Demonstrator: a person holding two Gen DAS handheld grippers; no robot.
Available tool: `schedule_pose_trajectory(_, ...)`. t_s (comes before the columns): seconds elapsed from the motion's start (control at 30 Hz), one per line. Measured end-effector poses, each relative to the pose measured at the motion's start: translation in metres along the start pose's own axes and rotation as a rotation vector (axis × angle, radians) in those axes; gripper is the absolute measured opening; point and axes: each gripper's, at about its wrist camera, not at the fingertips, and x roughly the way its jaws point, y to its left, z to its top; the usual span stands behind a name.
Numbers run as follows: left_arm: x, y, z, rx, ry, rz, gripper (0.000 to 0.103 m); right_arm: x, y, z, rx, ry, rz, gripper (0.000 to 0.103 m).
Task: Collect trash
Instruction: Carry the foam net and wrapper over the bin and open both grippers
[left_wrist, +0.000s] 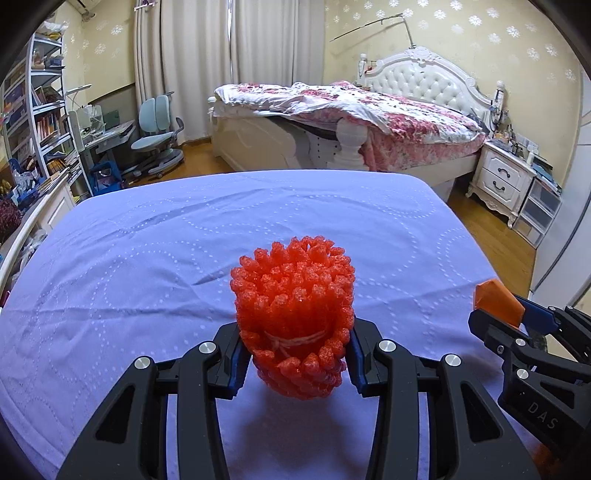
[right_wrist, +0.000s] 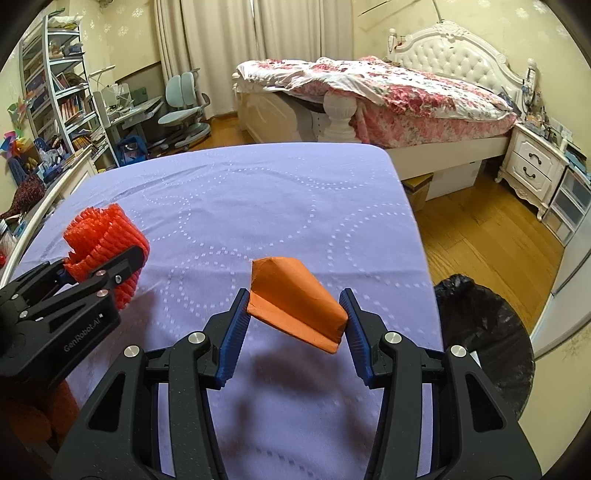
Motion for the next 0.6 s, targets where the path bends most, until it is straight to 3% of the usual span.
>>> schedule_pose_trajectory(0.6,-0.031,-0.079,-0.020,0.088,-0.048,-0.092,0.043,-0.060,-0.068,-0.048,0.107,-0.049,-0.103,0.048)
